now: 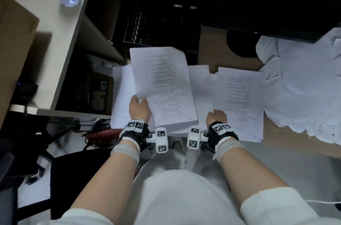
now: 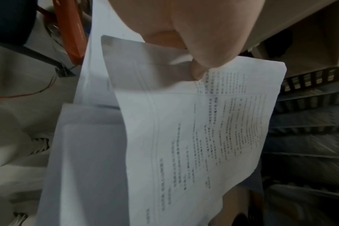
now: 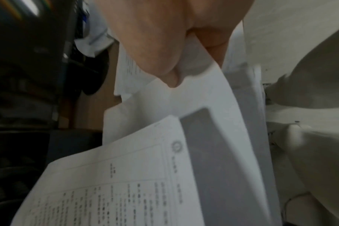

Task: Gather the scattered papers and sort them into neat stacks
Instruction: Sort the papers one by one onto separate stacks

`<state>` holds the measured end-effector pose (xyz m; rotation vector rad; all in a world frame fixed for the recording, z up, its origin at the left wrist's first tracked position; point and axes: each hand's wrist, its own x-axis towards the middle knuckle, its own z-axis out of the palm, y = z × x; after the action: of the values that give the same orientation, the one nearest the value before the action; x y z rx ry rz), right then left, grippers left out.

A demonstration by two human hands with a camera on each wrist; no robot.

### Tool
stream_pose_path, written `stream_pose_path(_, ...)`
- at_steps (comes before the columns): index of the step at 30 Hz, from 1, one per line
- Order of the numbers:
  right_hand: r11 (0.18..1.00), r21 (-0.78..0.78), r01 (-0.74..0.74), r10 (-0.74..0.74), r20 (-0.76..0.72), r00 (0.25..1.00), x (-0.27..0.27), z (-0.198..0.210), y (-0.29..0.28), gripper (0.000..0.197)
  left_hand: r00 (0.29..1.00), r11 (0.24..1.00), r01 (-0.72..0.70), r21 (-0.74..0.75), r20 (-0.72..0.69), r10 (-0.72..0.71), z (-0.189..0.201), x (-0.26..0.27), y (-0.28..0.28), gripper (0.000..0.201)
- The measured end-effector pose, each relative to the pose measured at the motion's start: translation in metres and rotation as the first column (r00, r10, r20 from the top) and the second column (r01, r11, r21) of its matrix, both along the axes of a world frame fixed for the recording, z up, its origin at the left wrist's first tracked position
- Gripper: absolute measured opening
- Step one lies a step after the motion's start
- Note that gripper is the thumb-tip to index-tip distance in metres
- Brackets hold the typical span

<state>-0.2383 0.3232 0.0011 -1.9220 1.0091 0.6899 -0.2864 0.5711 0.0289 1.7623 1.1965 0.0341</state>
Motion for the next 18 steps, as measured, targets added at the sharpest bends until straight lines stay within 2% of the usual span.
stream_pose_path(5,0.981,0.033,-0.192,0.194,-0.090,0.977,-0.005,-0.010,0.018,0.039,0.994,0.993,-0.110,0.038,0.013,0.110,-0.001,-0.020,0.020,0.014)
stream_pose_path(7,0.981,0.037,-0.190,0.193,-0.130,0.973,-0.008,-0.009,0.016,0.041,0.993,0.993,-0.118,0.032,0.027,0.117,-0.001,-0.025,0.016,0.016)
stream_pose_path(10,0.992,0.054,-0.113,0.120,-0.140,0.983,-0.010,0.002,0.003,0.052,0.997,0.998,-0.048,-0.029,0.064,0.050,0.007,-0.016,-0.009,0.021)
stream_pose_path(11,0.993,0.065,-0.095,0.100,-0.080,0.992,-0.010,0.007,-0.003,0.047,0.997,0.997,-0.014,-0.072,0.074,0.019,0.006,-0.013,-0.019,0.022)
stream_pose_path(13,0.992,0.114,-0.051,0.050,0.015,0.999,-0.004,0.012,-0.022,0.019,0.995,0.987,0.069,-0.148,0.080,-0.057,-0.003,-0.003,-0.043,0.035)
stream_pose_path(15,0.981,0.191,-0.033,0.011,0.113,0.993,0.004,0.031,-0.047,0.039,0.984,0.970,0.175,-0.170,0.068,-0.166,-0.022,0.009,-0.071,0.054)
stream_pose_path(16,0.968,0.249,0.008,-0.040,0.124,0.992,0.009,0.034,-0.058,0.051,0.973,0.956,0.232,-0.177,0.052,-0.226,-0.023,0.016,-0.086,0.056)
stream_pose_path(18,0.954,0.294,0.059,-0.111,0.162,0.981,0.018,0.047,-0.090,0.079,0.944,0.924,0.329,-0.193,0.047,-0.327,-0.009,0.030,-0.125,0.033)
